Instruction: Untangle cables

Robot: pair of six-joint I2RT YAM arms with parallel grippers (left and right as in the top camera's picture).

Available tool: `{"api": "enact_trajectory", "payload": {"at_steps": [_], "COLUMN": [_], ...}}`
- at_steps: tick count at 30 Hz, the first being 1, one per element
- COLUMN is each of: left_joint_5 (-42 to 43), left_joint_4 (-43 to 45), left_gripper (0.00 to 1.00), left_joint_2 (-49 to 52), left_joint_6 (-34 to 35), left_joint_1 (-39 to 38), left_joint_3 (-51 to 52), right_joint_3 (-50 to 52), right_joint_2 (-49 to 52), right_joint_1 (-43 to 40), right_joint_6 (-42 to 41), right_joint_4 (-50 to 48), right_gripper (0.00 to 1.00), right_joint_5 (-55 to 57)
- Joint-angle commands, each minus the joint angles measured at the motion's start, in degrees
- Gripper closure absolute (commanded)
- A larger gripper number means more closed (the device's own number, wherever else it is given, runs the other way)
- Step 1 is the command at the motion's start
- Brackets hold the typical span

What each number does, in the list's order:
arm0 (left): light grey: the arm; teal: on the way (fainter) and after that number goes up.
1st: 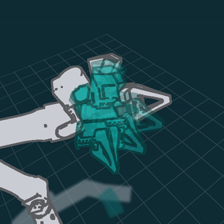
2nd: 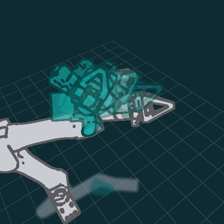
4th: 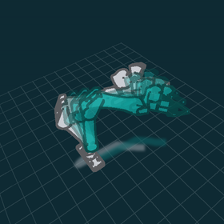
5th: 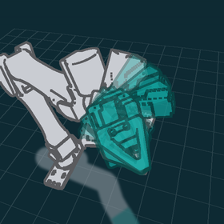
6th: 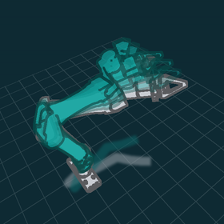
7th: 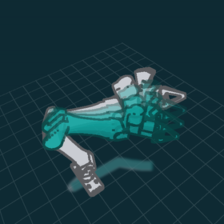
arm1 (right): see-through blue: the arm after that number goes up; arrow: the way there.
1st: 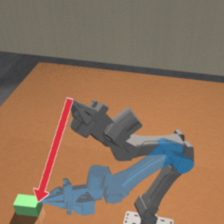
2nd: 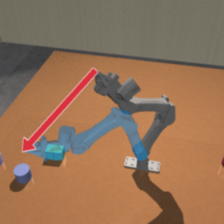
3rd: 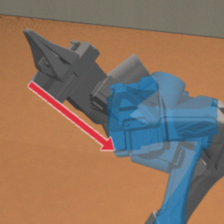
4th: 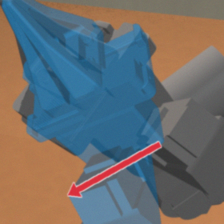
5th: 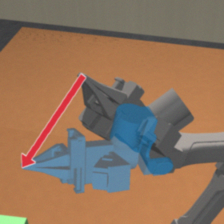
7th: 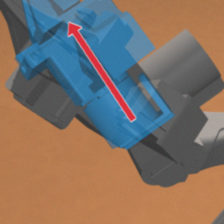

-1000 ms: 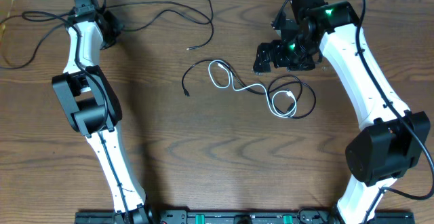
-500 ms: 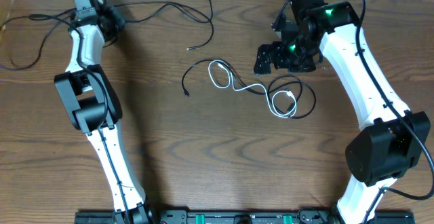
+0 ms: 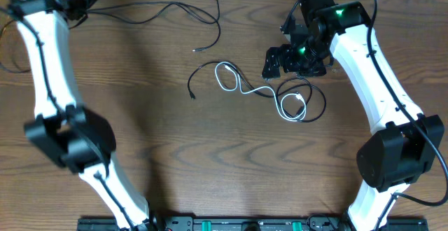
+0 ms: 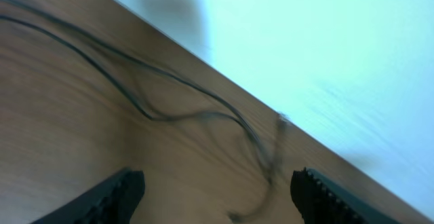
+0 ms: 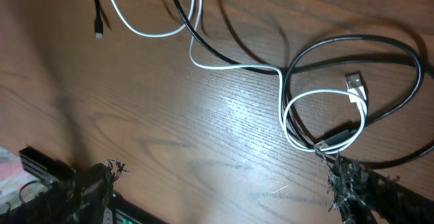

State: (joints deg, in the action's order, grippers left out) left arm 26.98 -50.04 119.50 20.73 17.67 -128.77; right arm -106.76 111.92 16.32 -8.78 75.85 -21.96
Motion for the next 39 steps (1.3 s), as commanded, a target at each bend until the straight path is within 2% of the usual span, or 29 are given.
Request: {"api": "enact_trajectory", "payload": {"at_steps": [1,4,8,11,17,23,26,28,31,33,36,37,39], "left_joint_5": [4.1,3.7,-1.2,-5.3,-8.3,-10.4,-10.4,-10.4,-10.4,-10.4,-10.4,-10.4,-10.4], "left_joint_4": [-9.9,-20.1,-27.4,-29.4,-30.8,-31.8,-31.8,-31.8,-31.8,-31.8,-31.7,-31.7,-31.4], "left_gripper": [0.21,0.2,0.2,0.2,0.2,0.2,0.2,0.2,0.2,0.2,0.2,0.2,0.2], "left_joint_2": [-1.5,-1.5,-1.4,-1.3,-1.3,-1.3,-1.3,-1.3,-1.3,-1.3,-1.3,-1.3,-1.3], "left_joint_6": [-0.6,-0.6,-0.6,-0.5,-0.6,-0.5,-0.5,-0.5,-0.5,-0.5,-0.5,-0.5,-0.5], "left_joint_1": [-2.2,-4.4,-8.1,-11.1,-15.2,-17.8,-18.1,-18.1,-18.1,-18.1,-18.1,-18.1,-18.1], "left_joint_3": [-0.2,0.3,3.8,7.1,11.8,14.2,14.2,14.2,14.2,14.2,14.2,14.2,14.2], "right_joint_3": [-0.3,0.3,2.4,5.1,10.5,16.3,16.6,16.6,16.6,16.6,16.6,16.5,16.0], "right_joint_2": [-1.1,-1.1,-1.0,-1.0,-0.9,2.4,5.5,7.7,10.9,13.1,14.2,14.1,13.4], "right_joint_1": [0.3,0.3,1.1,2.9,6.6,10.0,11.0,11.3,11.5,11.5,11.4,11.4,11.4], "right_joint_6": [0.2,3.5,5.4,8.9,9.6,9.4,9.4,9.4,8.5,8.4,6.4,6.0,5.4], "right_joint_4": [-0.3,-1.9,-6.8,-13.5,-26.7,-35.5,-37.2,-38.3,-39.6,-40.1,-40.3,-40.3,-40.0], "right_gripper": [0.01,0.01,0.01,0.01,0.01,0.01,0.15,0.28,0.27,0.37,0.6,0.76,0.99], "right_joint_5": [-0.4,-0.4,-0.5,-0.2,5.6,1.7,1.9,1.9,1.9,1.9,1.9,1.9,1.9]}}
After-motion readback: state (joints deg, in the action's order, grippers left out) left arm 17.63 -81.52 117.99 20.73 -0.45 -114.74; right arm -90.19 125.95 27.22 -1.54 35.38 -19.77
